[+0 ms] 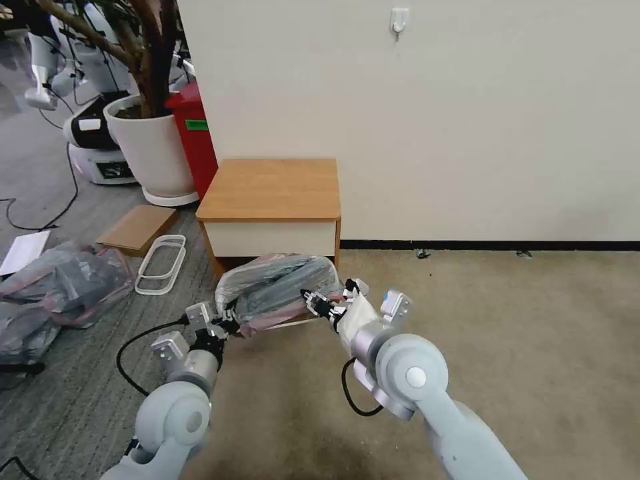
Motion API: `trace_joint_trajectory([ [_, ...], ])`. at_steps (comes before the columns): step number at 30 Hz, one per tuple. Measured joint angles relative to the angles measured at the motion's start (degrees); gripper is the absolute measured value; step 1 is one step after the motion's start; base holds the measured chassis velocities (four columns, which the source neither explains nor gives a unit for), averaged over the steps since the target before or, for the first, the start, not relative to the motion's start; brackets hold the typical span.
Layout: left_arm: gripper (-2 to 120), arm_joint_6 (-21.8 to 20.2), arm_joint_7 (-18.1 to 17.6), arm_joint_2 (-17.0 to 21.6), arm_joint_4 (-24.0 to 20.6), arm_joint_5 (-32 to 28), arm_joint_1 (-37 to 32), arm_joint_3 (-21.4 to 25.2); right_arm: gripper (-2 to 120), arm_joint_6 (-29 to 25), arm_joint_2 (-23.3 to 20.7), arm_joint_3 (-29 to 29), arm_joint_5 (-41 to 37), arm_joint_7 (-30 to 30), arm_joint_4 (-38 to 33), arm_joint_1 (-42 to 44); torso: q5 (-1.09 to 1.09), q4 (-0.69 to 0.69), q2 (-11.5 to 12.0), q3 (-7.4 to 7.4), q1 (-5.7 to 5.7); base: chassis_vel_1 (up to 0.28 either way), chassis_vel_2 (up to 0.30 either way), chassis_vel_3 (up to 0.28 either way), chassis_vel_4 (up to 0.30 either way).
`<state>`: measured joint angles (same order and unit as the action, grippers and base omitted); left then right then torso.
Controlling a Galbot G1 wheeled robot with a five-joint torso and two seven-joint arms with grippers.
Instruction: Pick up the garbage bag from the table and place it over the trash can.
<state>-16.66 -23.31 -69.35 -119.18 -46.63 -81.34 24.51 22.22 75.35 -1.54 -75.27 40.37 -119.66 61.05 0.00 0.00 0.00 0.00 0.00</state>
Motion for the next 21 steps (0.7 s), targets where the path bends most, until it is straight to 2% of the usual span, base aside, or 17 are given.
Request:
trace_joint_trajectory([
  [1, 3, 0.0, 0.0, 0.0, 0.0, 0.0, 0.0, 0.0, 10, 0.0, 0.0, 0.0, 0.0, 0.0, 0.0, 0.0, 0.00, 0.00, 0.0, 0.00, 0.00, 0.000, 0.000, 0.000, 0.000],
  [3, 3, 0.0, 0.0, -0.2, 0.1, -0.1, 0.1, 0.0, 0, -0.8, 0.1, -0.2, 0.5, -0.9, 0.0, 0.2, 0.00, 0.00, 0.0, 0.00, 0.00, 0.000, 0.000, 0.000, 0.000],
  [13, 3, 0.0, -1.3, -0.7, 0.6, -2.7, 0.9, 0.6, 0, -4.3, -0.4, -0.2, 2.5, -4.7, -1.2, 1.9, 0.00, 0.00, 0.0, 0.00, 0.00, 0.000, 0.000, 0.000, 0.000],
  [18, 3, 0.0, -2.0, -0.7, 1.1, -4.1, 1.6, 1.2, 3, -4.9, -0.7, 0.6, 2.9, -5.0, -2.2, 3.0, 0.00, 0.01, 0.0, 0.00, 0.00, 0.000, 0.000, 0.000, 0.000],
  [19, 3, 0.0, -2.3, -0.7, 1.1, -4.8, 1.9, 1.4, 0, -4.9, -0.7, 0.7, 2.9, -5.0, -2.5, 3.4, 0.01, 0.01, 0.0, 0.00, 0.00, 0.000, 0.000, 0.000, 0.000],
  [21, 3, 0.0, -2.8, -0.8, 1.2, -6.1, 2.4, 1.5, 1, -5.0, -0.9, 1.1, 2.9, -5.1, -3.2, 4.3, 0.00, 0.00, 0.0, 0.00, 0.00, 0.000, 0.000, 0.000, 0.000],
])
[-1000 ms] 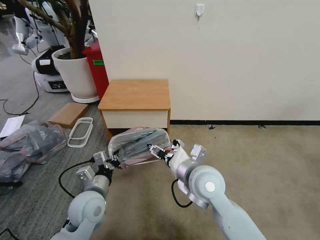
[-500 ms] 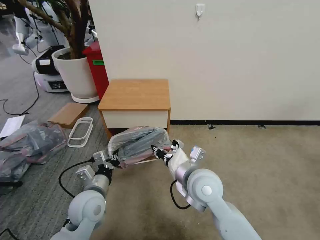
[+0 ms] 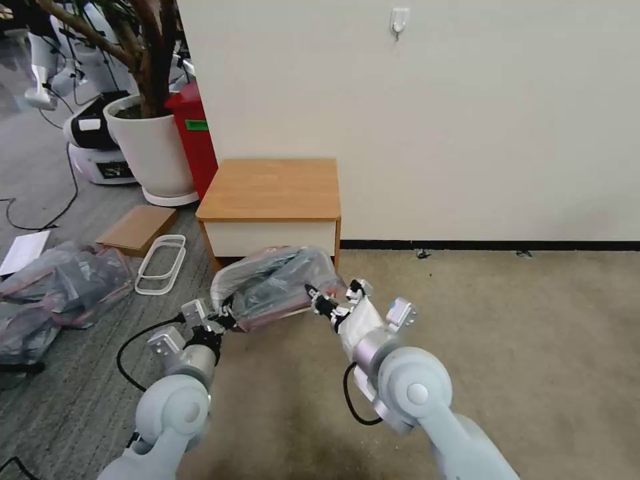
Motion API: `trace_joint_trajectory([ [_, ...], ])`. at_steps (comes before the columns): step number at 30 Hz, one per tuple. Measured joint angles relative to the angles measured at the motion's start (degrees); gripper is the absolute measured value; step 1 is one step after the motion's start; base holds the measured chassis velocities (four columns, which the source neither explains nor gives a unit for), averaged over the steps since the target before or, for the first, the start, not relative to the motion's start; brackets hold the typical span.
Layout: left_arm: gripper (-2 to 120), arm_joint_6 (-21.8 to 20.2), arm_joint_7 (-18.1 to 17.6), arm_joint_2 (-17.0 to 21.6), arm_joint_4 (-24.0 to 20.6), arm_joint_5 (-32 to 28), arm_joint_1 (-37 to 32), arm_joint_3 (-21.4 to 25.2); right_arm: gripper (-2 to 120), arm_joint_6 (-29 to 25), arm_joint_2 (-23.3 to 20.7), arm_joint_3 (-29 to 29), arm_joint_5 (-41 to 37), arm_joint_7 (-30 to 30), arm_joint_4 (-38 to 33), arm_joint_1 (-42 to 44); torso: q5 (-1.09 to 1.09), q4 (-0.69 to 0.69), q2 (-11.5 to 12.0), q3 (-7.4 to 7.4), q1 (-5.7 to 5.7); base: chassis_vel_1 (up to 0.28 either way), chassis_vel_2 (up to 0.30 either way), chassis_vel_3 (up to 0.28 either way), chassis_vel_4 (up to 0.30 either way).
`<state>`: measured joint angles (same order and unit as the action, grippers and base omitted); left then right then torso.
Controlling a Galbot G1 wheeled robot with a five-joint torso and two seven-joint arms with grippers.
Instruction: Pick up the garbage bag from the table and place it over the trash can.
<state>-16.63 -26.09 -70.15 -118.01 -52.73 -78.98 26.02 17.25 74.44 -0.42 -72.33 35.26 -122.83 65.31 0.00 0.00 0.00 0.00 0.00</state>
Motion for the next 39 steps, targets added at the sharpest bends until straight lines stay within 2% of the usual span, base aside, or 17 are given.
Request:
trace_joint_trajectory([
  [3, 3, 0.0, -0.9, -0.1, 0.1, -1.5, 0.4, 0.2, 4, 0.0, -0.2, 0.5, 0.0, -0.2, -0.8, 0.9, 0.00, 0.00, 0.0, 0.00, 0.00, 0.000, 0.000, 0.000, 0.000],
  [4, 3, 0.0, -1.1, -0.2, 0.1, -1.9, 0.4, 0.2, 1, 0.0, -0.3, 0.6, 0.1, -0.2, -1.0, 1.3, 0.00, 0.00, 0.0, 0.00, 0.00, 0.000, 0.000, 0.000, 0.000],
  [11, 3, 0.0, -2.6, -0.7, 0.3, -3.9, 1.1, 0.2, 4, -0.2, -0.2, 1.0, 1.0, -1.0, -1.7, 3.4, 0.00, 0.00, 0.0, 0.00, 0.00, 0.000, 0.000, 0.000, 0.000],
  [18, 3, 0.0, -2.7, -0.9, 0.6, -4.1, 1.3, 0.0, 5, -0.8, 0.0, 0.9, 2.1, -1.3, -1.9, 3.6, 0.00, 0.00, 0.0, 0.00, 0.00, 0.000, 0.000, 0.000, 0.000],
  [22, 3, 0.0, -2.8, -0.7, 0.7, -4.1, 1.3, 0.1, 10, -1.2, -0.5, 1.7, 2.7, -2.7, -1.9, 4.1, 0.00, 0.00, 0.0, 0.00, 0.00, 0.000, 0.000, 0.000, 0.000],
  [26, 3, 0.0, -2.8, -0.6, 0.8, -4.1, 1.6, 0.1, 28, -0.9, -1.0, 2.0, 2.7, -5.4, -2.5, 4.7, 0.00, 0.00, 0.0, 0.00, 0.00, 0.000, 0.000, 0.000, 0.000],
  [27, 3, 0.0, -2.8, -0.6, 0.8, -4.1, 1.6, 0.1, 28, -0.9, -1.0, 2.0, 2.7, -5.4, -2.5, 4.7, 0.00, 0.00, 0.0, 0.00, 0.00, 0.000, 0.000, 0.000, 0.000],
  [30, 3, 0.0, -2.8, -0.6, 0.8, -4.1, 1.6, 0.1, 43, -0.7, -0.5, 1.9, 2.5, -5.7, -2.3, 4.4, 0.00, 0.00, 0.0, 0.00, 0.00, 0.000, 0.000, 0.000, 0.000],
  [31, 3, 0.0, -2.8, -0.6, 0.8, -4.1, 1.6, 0.1, 43, -0.7, -0.5, 1.9, 2.5, -5.7, -2.3, 4.4, 0.00, 0.00, 0.0, 0.00, 0.00, 0.000, 0.000, 0.000, 0.000],
  [34, 3, 0.0, -2.8, -0.6, 0.7, -4.1, 1.2, -0.1, 57, -0.5, 0.1, 1.4, 2.4, -5.7, -1.4, 3.6, 0.00, 0.00, 0.0, 0.00, 0.00, 0.000, 0.000, 0.000, 0.000],
  [35, 3, 0.0, -2.8, -0.6, 0.7, -4.1, 1.2, -0.1, 57, -0.5, 0.1, 1.4, 2.4, -5.7, -1.4, 3.6, 0.00, 0.00, 0.0, 0.00, 0.00, 0.000, 0.000, 0.000, 0.000],
  [37, 3, -0.1, -2.8, -0.6, 0.4, -4.1, 1.0, -0.1, 67, -0.5, 0.6, 1.2, 2.3, -5.7, -0.2, 2.5, 0.00, 0.01, 0.0, 0.00, 0.00, 0.000, 0.000, 0.000, 0.000],
  [38, 3, -0.1, -2.8, -0.6, 0.4, -4.1, 1.0, -0.1, 67, -0.5, 0.6, 1.2, 2.3, -5.7, -0.2, 2.5, 0.00, 0.01, 0.0, 0.00, 0.00, 0.000, 0.000, 0.000, 0.000],
  [39, 3, -0.1, -2.8, -0.6, 0.4, -4.0, 0.9, -0.2, 72, -0.5, 0.7, 1.1, 2.1, -5.7, 0.1, 2.1, 0.00, 0.01, 0.0, 0.00, 0.00, 0.000, 0.000, 0.000, 0.000],
])
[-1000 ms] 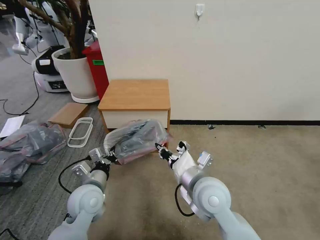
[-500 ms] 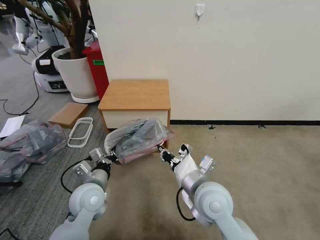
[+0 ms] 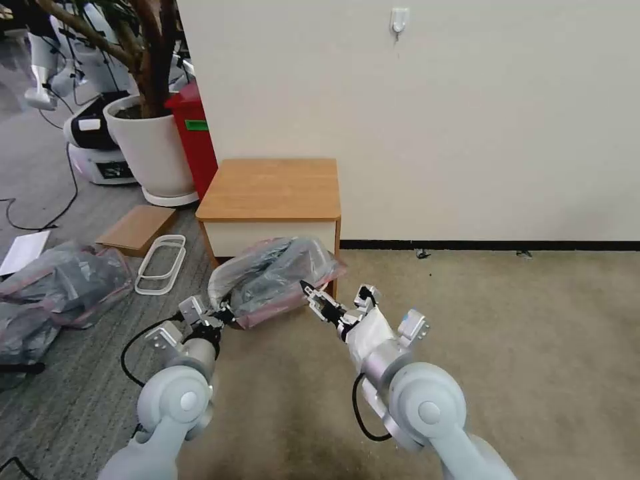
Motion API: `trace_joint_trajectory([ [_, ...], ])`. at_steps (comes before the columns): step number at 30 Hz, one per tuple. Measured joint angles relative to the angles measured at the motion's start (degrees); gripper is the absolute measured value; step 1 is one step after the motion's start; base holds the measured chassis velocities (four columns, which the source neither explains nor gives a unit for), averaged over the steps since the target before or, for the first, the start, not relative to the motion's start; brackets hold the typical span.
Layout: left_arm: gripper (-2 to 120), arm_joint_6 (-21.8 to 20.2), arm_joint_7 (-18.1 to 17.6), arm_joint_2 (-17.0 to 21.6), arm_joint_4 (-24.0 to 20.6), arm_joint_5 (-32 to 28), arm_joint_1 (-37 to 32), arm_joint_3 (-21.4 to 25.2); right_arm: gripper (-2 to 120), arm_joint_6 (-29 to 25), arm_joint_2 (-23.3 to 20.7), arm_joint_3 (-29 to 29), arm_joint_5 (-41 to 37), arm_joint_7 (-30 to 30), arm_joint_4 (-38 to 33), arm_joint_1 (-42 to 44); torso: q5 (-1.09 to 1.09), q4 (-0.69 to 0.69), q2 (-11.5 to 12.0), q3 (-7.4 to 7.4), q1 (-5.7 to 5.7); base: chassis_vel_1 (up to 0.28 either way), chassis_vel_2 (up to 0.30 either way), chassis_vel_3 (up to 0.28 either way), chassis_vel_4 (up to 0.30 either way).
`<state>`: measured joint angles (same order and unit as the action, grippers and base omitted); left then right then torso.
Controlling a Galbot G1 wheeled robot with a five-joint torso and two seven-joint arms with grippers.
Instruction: Pick up the garbage bag from the table and place it over the trash can.
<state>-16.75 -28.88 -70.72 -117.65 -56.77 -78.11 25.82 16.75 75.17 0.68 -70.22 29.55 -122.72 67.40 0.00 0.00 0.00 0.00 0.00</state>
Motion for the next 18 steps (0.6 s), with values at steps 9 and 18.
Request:
trace_joint_trajectory([
  [9, 3, -0.1, 0.0, 0.0, 0.0, 0.2, -0.1, -0.6, 90, -0.1, 1.3, -0.7, -0.2, 0.2, 0.3, -1.2, 0.00, 0.00, 0.0, 0.00, 0.00, 0.000, 0.000, 0.000, 0.000],
  [18, 3, -0.1, 0.0, -0.1, 0.3, 0.5, -0.2, -0.8, 81, -0.2, 1.6, -0.7, -0.1, 0.4, -0.6, -1.2, 0.00, 0.00, 0.0, 0.00, 0.00, 0.000, 0.000, 0.000, 0.000],
])
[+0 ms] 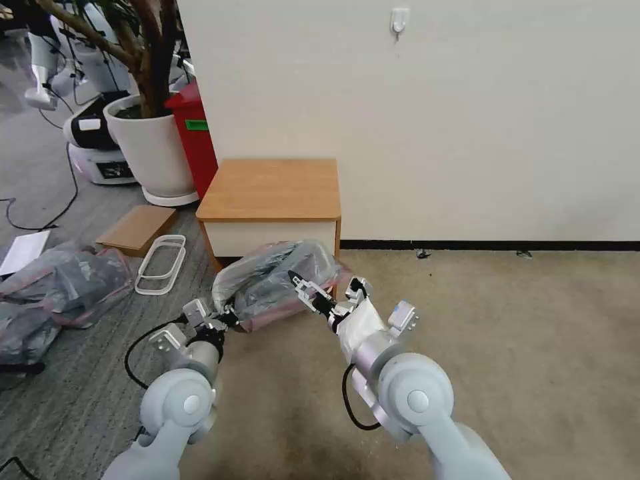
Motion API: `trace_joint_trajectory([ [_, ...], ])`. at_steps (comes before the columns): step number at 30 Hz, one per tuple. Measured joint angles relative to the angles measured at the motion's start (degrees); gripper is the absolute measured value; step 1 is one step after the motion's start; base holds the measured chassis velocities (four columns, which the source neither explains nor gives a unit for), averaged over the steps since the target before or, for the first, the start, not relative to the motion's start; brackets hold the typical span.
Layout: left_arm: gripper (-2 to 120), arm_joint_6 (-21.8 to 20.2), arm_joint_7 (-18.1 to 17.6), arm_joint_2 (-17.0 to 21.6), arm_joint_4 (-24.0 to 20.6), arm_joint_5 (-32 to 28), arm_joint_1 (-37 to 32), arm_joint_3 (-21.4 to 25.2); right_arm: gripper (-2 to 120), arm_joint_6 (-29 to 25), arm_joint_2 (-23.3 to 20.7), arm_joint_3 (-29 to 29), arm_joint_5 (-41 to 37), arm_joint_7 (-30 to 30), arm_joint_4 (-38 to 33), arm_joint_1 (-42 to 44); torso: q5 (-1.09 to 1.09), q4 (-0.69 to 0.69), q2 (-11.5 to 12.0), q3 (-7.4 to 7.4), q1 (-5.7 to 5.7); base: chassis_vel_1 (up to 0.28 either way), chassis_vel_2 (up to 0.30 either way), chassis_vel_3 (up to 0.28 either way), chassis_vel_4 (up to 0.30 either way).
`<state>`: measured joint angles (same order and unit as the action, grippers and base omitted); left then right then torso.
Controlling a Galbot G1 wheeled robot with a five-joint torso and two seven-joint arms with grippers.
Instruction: Pick up the garbage bag from the table and place it over the trash can.
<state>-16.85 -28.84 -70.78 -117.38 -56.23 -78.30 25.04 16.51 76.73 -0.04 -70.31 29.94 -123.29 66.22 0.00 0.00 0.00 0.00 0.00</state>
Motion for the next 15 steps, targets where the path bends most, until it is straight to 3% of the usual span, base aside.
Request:
trace_joint_trajectory([
  [15, 3, 0.0, 0.1, -0.1, 0.2, 0.9, -0.7, 0.0, 79, -0.1, 0.7, -0.5, -0.4, 0.0, -0.4, 0.2, 0.00, 0.00, 0.0, 0.00, 0.00, 0.000, 0.000, 0.000, 0.000],
])
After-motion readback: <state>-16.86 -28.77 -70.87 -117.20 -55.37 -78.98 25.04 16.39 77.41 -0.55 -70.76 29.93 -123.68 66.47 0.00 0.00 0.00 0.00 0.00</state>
